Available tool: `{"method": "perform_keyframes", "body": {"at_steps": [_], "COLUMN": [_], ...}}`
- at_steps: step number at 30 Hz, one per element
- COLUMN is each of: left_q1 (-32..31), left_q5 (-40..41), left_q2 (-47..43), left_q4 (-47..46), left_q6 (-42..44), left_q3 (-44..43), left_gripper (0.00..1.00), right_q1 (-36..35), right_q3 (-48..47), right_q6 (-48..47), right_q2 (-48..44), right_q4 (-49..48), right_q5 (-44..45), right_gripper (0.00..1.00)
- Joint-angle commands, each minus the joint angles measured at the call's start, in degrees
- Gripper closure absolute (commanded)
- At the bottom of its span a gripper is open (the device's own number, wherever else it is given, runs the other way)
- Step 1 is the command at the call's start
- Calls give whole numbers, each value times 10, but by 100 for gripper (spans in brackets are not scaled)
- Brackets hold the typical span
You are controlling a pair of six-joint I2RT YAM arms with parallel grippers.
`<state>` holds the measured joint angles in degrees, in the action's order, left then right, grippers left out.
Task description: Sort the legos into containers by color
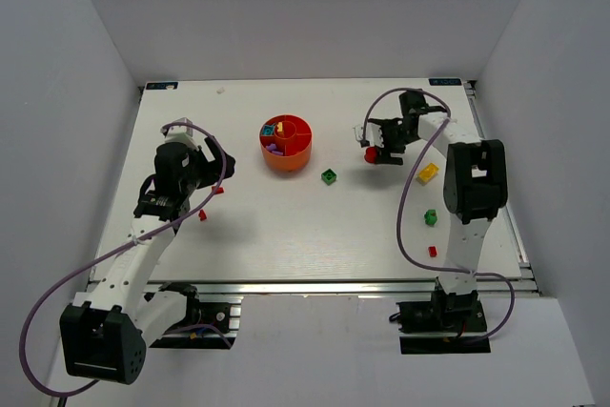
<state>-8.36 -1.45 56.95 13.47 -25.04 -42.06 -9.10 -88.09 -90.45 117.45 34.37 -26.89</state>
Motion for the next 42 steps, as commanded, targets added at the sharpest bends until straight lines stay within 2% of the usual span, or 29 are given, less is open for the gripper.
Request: {"method": "perform_keyframes", "body": {"at_steps": [1, 7, 10, 13, 14, 17, 20, 22, 23, 24, 25, 26, 27, 28, 30, 31, 34, 42], "left_q1": [-1, -1, -1, -1, -1, -1, -1, -1, -1, -1, -1, -1, -1, -1, -1, -1, -1, -1], "left_q5": [7, 6, 6, 7, 6, 7, 7, 6, 5, 6, 5, 1, 1, 2, 5, 5, 26, 44], "left_q2": [-3, -1, 0, 2, 1, 3, 4, 3, 3, 4, 5, 7, 8, 9, 10, 11, 13, 18], "left_q4": [0, 0, 0, 1, 1, 0, 0, -1, -1, -2, -2, -4, -3, -4, -4, -2, -1, 4], "left_q6": [8, 9, 10, 10, 9, 10, 9, 10, 10, 10, 10, 10, 10, 11, 12, 13, 17, 22], "left_q3": [-15, -16, -16, -16, -16, -16, -16, -15, -15, -14, -14, -14, -14, -14, -14, -13, -14, -14], "left_gripper": [2, 2, 2, 2, 2, 2, 2, 2, 2, 2, 2, 2, 2, 2, 2, 2, 2, 2], "right_q1": [-13, -25, -33, -37, -36, -36, -36, -37, -41, -43, -47, -55, -61, -65, -85, -89, -107, -145], "right_q3": [-48, -83, -100, -138, -150, -161, -154, -151, -146, -134, -99, -76, -51, 0, 39, 49, 6, -92], "right_q6": [-34, -36, -35, -28, -26, -23, 7, 49, 116, 158, 204, 298, 335, 370, 436, 447, 440, 404], "right_q2": [32, 63, 79, 100, 103, 105, 86, 52, 17, -4, -25, -67, -86, -106, -143, -150, -125, -71], "right_q4": [50, 70, 81, 124, 135, 160, 162, 148, 132, 113, 46, 7, -30, -113, -184, -208, -182, -157], "right_q5": [6, 14, 26, 35, 36, 39, 20, -45, -111, -146, -179, -237, -264, -291, -341, -354, -396, -410], "right_gripper": [15, 20, 26, 43, 58, 81, 91, 95, 100, 100, 100, 100, 100, 100, 100, 100, 100, 100]}}
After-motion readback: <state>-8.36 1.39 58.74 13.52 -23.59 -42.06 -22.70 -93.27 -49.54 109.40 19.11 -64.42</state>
